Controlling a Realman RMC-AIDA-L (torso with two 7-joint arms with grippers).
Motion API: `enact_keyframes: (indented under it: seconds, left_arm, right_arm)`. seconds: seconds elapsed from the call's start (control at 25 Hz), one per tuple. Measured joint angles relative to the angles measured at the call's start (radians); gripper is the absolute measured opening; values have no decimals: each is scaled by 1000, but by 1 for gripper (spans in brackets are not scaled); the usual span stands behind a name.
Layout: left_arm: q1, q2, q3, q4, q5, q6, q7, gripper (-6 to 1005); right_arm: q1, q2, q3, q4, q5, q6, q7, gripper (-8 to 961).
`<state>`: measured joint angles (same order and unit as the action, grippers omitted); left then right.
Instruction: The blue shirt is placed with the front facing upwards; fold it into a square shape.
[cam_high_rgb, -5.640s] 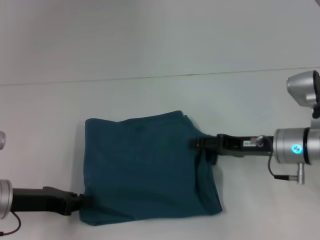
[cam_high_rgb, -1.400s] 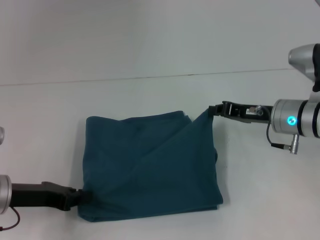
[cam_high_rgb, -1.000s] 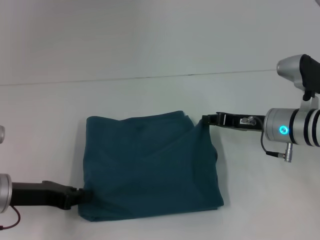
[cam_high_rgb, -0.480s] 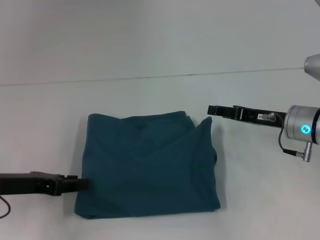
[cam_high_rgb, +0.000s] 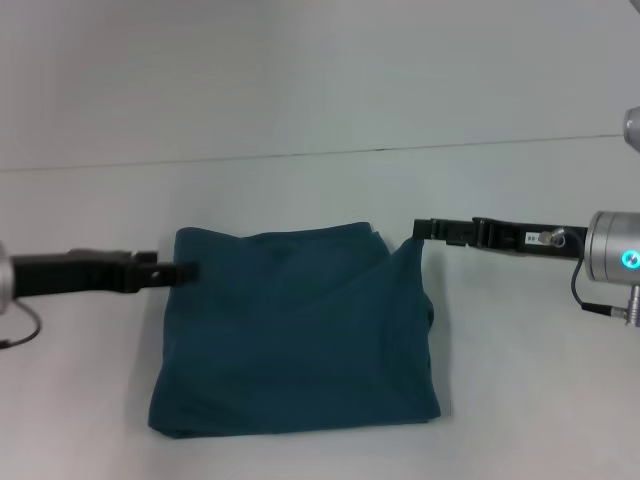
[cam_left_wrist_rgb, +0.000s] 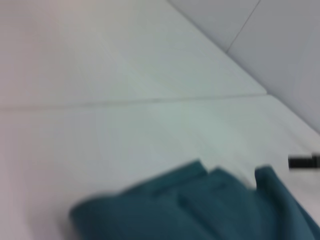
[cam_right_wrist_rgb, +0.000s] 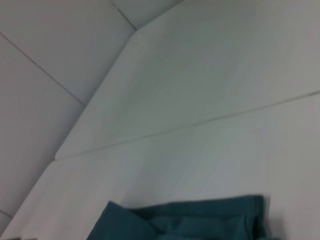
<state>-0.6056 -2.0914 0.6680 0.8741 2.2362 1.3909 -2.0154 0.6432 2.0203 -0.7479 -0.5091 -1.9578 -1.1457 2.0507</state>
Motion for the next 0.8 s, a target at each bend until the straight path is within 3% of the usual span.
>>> enact_keyframes:
  seconds: [0.16,0.8]
  left_arm:
    - [-42,-23,58,-26,15,-122,0,802]
    - [-90,-57,231,-168,20,-604,8,801]
  right_arm:
    - [-6,0,0,-4,-23,-31,24,842]
    - [-26,2,9,-5,-18,-68,47,841]
